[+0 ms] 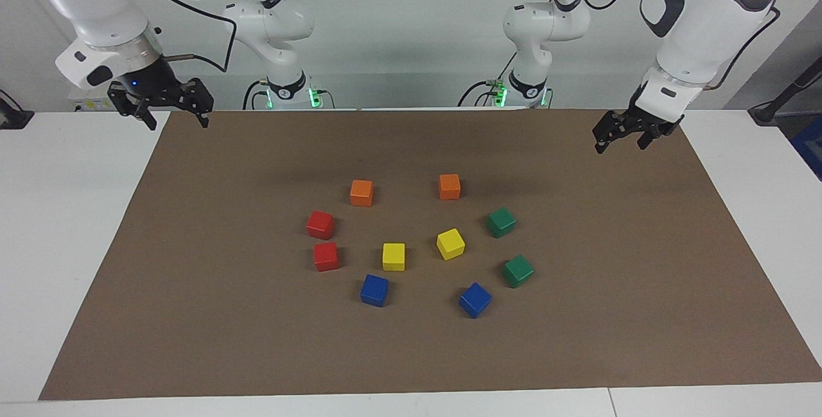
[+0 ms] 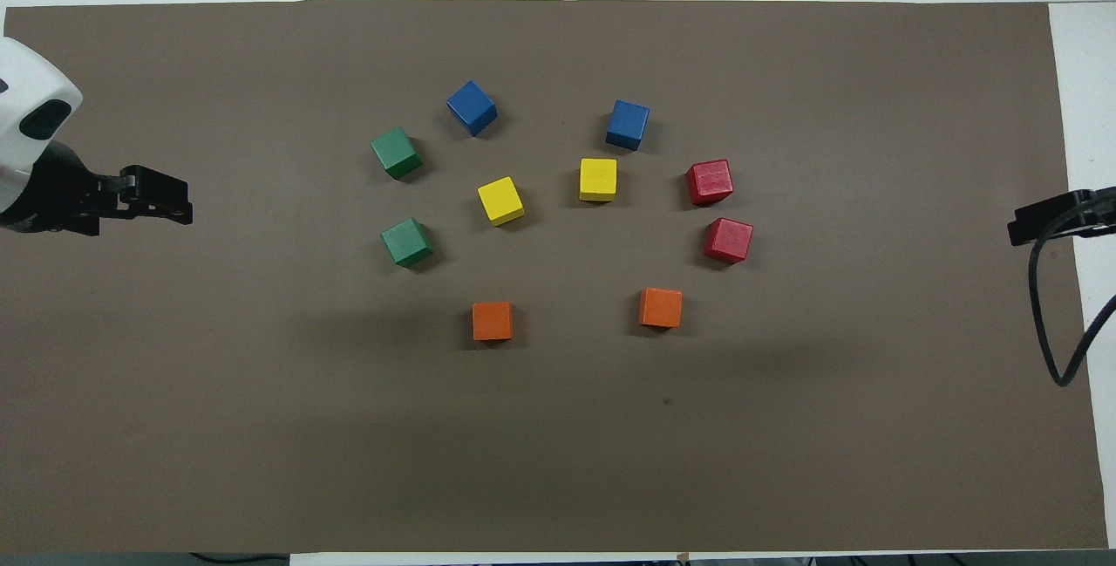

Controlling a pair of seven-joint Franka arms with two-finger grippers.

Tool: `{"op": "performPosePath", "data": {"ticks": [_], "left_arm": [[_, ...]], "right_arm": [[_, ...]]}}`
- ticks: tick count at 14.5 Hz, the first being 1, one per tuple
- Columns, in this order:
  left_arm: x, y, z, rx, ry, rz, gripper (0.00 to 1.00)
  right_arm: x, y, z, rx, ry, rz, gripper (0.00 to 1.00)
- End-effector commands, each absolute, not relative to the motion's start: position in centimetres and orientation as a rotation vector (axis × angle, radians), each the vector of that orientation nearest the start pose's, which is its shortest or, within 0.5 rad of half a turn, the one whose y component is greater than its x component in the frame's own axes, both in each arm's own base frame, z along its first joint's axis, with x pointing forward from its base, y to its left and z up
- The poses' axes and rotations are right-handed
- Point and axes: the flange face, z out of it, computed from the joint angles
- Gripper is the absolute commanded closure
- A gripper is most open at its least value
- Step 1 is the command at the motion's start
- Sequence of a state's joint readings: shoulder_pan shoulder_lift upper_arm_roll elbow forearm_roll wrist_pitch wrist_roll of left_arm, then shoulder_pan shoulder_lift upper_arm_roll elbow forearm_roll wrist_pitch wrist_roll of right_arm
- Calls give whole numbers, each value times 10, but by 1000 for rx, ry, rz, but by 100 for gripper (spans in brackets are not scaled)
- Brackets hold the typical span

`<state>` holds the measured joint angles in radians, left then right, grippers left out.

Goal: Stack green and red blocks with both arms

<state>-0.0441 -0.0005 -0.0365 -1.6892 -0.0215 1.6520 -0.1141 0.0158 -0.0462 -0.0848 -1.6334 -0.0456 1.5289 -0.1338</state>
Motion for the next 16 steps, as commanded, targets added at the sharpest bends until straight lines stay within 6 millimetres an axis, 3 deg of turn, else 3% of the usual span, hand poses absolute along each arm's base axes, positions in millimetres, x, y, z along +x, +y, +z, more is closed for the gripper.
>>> {"op": "performPosePath", "data": {"ticks": [1,10,13,16], "left_arm": [[558,-44,579,-3163,-40,47,0],[559,-39,581,-3164,-91,45,0],[550,-47,585,-3164,-72,36,0],[557,-64,578,-3178,-124,9,0]], "right_arm": [[529,-43,616,-3171,-105,81,0],[528,-43,617,-3171,-107,86,0],[527,-51,617,-3170,-98,87,0],[527,-48,617,-3170,-112,87,0]]}}
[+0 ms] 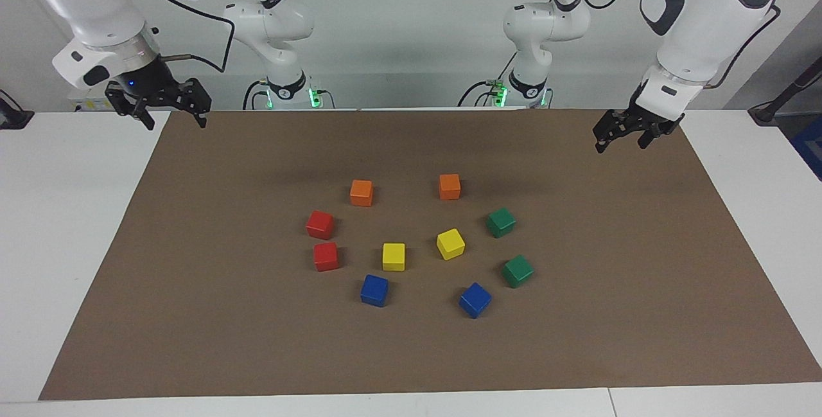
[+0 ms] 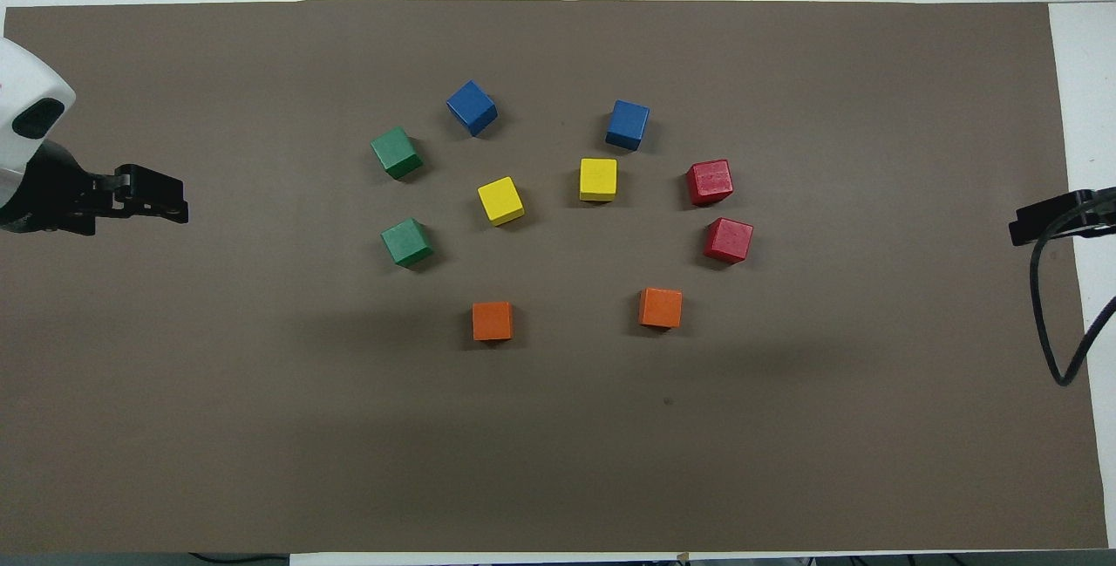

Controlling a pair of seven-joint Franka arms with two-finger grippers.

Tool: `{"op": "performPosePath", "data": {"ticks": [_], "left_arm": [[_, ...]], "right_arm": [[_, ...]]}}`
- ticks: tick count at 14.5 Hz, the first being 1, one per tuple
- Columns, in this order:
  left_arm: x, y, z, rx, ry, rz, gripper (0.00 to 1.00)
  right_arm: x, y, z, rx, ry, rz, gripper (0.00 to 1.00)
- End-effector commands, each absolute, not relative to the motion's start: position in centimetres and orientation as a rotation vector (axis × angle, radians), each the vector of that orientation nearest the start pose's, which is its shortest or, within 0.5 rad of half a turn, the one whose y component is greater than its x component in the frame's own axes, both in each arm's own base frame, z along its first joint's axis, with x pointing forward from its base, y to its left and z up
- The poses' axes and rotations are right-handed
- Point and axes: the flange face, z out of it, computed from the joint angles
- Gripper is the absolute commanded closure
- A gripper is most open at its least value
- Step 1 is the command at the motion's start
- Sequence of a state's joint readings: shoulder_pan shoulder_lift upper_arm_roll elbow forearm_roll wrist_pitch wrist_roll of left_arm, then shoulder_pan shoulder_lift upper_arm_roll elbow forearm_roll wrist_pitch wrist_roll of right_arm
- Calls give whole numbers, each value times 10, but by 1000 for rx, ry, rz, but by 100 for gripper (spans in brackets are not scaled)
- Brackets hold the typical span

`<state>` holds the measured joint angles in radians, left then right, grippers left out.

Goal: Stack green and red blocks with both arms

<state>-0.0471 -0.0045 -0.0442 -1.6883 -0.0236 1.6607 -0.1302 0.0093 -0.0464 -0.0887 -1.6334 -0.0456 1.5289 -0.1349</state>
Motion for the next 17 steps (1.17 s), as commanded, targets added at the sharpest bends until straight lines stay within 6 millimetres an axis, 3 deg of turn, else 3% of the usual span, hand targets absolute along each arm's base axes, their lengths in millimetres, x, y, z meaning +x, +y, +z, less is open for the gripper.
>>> {"op": "performPosePath", "data": {"ticks": [1,4,6,10,11,13,17], "left_arm": [[564,-81,569,-3184,-206,-2,0],[580,-137,539,-3179,-254,-2,0],[589,-155,515,-3174,-321,-11,0],[590,-163,462,-3151,-480,2,0],[589,-179,438,-3142,-529,9,0],[591,-198,412,-3115,-684,7,0],[588,-227,369,-3099,-627,54,0]], "right_arm": [[527,-48,614,-3169,-113,89,0],[525,-52,614,-3169,-98,84,0],[525,-46,609,-3170,-102,84,0],[529,-41,558,-3170,-148,45,0],[530,-35,546,-3171,-144,33,0],[540,-27,528,-3174,-67,-35,0],[567,34,489,-3164,-19,-41,0]]}}
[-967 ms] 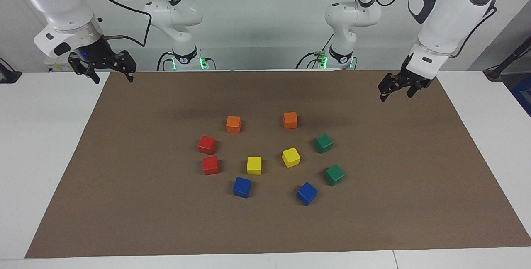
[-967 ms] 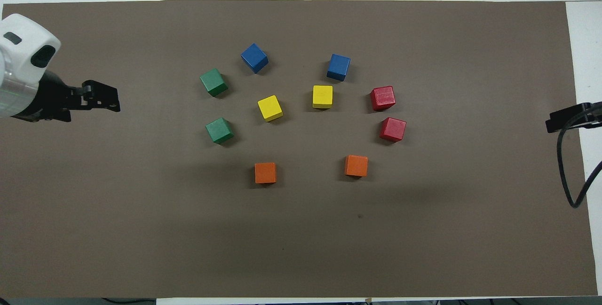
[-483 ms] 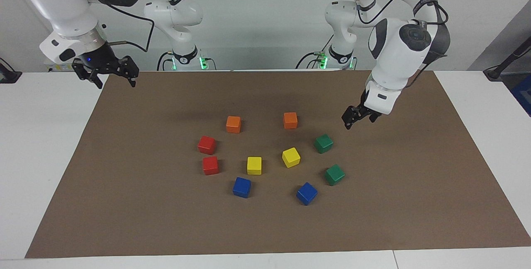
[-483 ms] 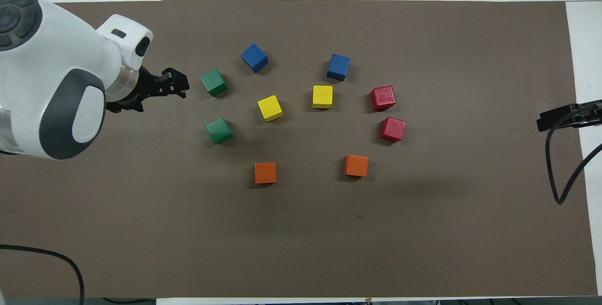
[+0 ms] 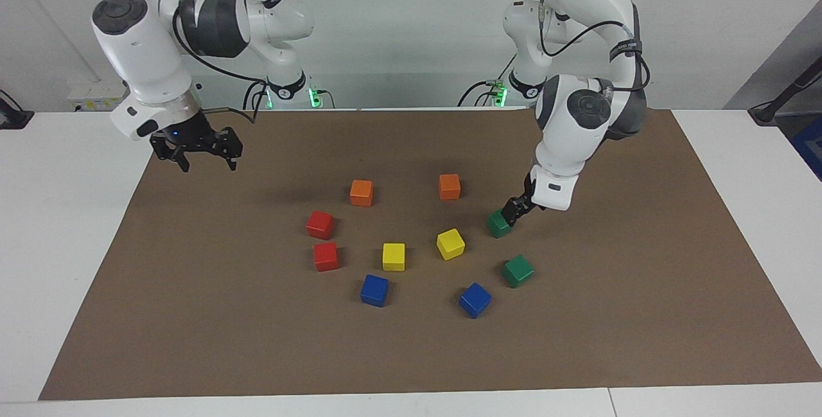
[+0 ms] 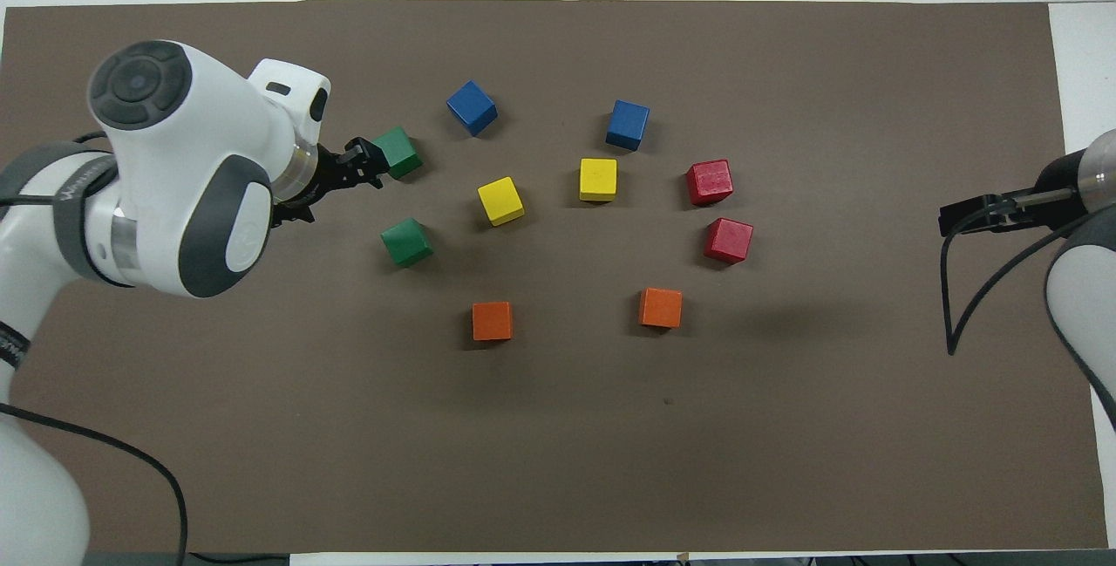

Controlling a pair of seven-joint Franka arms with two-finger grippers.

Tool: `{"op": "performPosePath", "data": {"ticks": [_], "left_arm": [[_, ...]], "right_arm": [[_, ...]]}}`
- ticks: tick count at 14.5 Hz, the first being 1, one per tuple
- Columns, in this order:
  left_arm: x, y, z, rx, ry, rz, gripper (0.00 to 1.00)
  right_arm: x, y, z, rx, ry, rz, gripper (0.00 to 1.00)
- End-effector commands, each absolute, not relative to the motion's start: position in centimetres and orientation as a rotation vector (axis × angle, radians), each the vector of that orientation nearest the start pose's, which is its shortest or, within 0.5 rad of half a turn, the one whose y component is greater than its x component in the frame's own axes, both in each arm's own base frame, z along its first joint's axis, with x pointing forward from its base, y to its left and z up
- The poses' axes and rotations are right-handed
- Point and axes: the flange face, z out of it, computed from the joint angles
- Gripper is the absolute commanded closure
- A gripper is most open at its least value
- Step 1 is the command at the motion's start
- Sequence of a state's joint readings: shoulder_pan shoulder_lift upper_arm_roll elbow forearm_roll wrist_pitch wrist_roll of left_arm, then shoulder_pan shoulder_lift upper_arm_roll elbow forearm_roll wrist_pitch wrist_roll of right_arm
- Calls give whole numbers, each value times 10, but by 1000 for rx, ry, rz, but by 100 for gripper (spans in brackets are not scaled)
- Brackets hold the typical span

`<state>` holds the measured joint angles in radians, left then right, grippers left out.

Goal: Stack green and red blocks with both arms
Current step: 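Grasp a green block with the left gripper while the right gripper grasps red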

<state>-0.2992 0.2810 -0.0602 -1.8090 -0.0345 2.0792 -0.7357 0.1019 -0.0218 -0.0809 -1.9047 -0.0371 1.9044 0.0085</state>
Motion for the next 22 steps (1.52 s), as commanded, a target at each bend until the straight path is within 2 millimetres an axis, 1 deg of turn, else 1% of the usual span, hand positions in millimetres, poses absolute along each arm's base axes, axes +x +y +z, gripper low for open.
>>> {"op": "performPosePath", "data": {"ticks": [1,2,3,4,5,6,8,9,10,11,12,14,15,16,18,22], "left_arm": [[585,-232,361,-3086,-594,58,0],[582,-232,353,-3076,-593,74,0],[578,-234,348,-3075,-595,76,0],[576,-233,343,-3075,-596,76,0],[575,-233,340,-3077,-596,70,0],[573,-232,337,-3077,-596,70,0],[568,-232,329,-3074,-591,80,0],[566,-232,327,-3072,-600,80,0],[560,-239,321,-3069,-612,78,0],[558,-239,318,-3071,-632,64,0],[557,-240,316,-3075,-631,56,0],[556,-240,314,-3074,-628,60,0],[556,-240,313,-3073,-631,60,0],[556,-240,312,-3076,-629,56,0],[554,-239,308,-3080,-632,44,0],[553,-238,303,-3080,-632,44,0]], "right_arm": [[572,47,476,-3167,-29,-23,0],[576,56,464,-3169,-5,-5,0],[579,70,455,-3169,14,-9,0],[581,78,444,-3173,38,11,0],[584,87,436,-3173,66,8,0],[585,102,429,-3174,61,-1,0],[589,121,413,-3173,97,-11,0],[592,128,405,-3169,108,-28,0],[595,139,398,-3156,114,-31,0],[599,152,391,-3142,128,-25,0],[603,157,388,-3137,149,-24,0],[607,158,384,-3136,163,-34,0],[609,156,380,-3136,168,-36,0],[610,153,370,-3139,175,-23,0],[608,151,362,-3140,178,-21,0],[604,148,356,-3140,187,-6,0]]}}
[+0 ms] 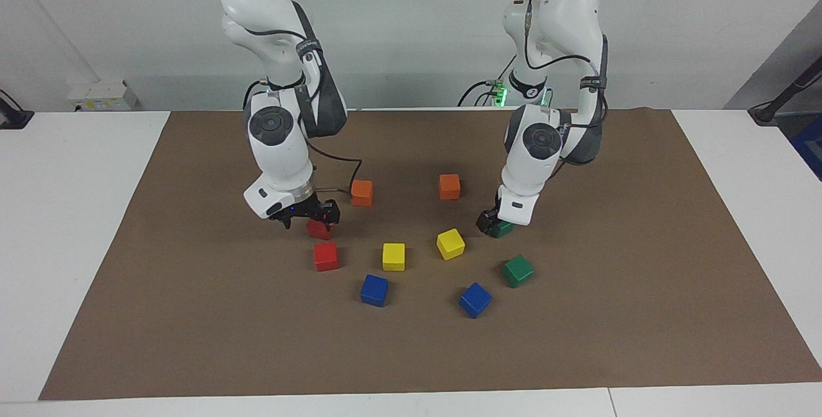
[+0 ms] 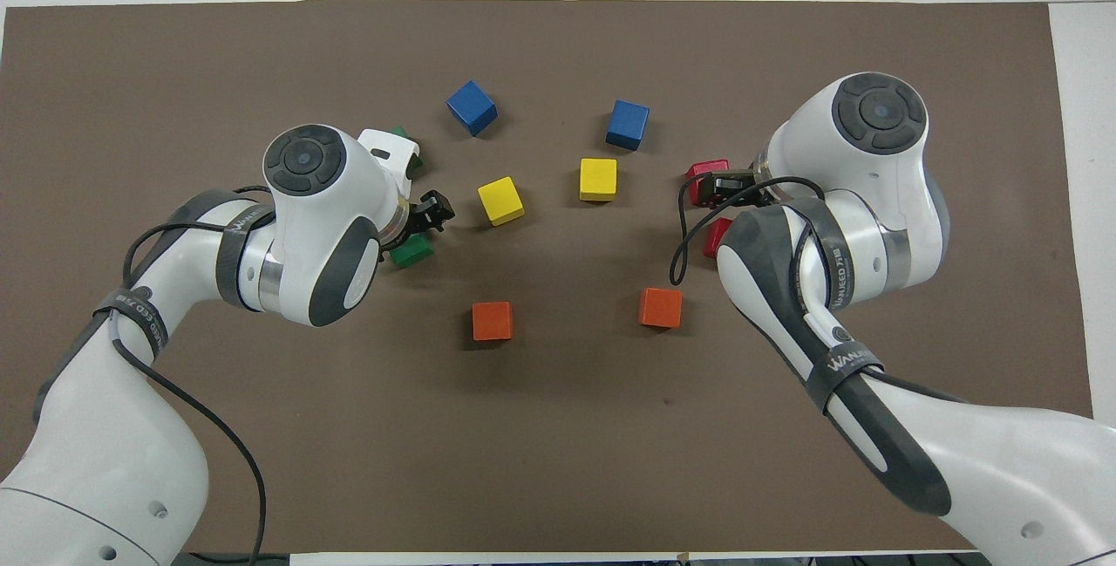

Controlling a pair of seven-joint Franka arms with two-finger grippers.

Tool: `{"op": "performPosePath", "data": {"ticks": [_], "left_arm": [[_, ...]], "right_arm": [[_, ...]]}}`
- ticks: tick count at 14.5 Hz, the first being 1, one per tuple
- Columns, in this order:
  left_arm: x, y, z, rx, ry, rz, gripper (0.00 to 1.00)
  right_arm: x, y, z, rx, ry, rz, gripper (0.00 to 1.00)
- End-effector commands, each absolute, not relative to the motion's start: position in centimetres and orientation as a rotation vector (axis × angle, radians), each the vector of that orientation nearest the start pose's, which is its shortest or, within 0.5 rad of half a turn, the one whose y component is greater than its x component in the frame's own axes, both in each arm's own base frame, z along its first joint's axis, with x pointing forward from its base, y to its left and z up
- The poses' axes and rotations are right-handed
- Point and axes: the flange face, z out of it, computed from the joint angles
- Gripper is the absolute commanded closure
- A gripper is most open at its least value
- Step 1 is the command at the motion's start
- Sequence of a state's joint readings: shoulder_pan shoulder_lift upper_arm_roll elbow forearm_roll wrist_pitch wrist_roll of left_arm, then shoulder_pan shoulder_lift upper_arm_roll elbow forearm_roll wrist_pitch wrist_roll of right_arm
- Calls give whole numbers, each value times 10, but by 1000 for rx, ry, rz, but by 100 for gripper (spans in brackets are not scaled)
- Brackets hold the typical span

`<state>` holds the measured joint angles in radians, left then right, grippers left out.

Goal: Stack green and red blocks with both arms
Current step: 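Place the green down with the left gripper while the right gripper carries red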

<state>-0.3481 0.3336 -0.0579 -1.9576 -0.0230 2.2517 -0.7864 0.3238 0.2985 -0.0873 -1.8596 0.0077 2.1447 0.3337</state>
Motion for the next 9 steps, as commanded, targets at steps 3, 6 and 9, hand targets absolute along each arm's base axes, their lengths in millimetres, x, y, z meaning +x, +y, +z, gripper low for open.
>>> {"op": "performPosePath", "data": {"ticks": [3,6,9], "left_arm": [[552,-238,303,-3079,-634,46,8],[549,-239,303,-3072,-607,70,100],[553,-232,327,-3047,-482,102,100]], "right_arm": [[600,148,351,-3143,188,8,0],[594,151,347,-3147,177,26,0],[584,151,340,-3146,172,32,0]]}}
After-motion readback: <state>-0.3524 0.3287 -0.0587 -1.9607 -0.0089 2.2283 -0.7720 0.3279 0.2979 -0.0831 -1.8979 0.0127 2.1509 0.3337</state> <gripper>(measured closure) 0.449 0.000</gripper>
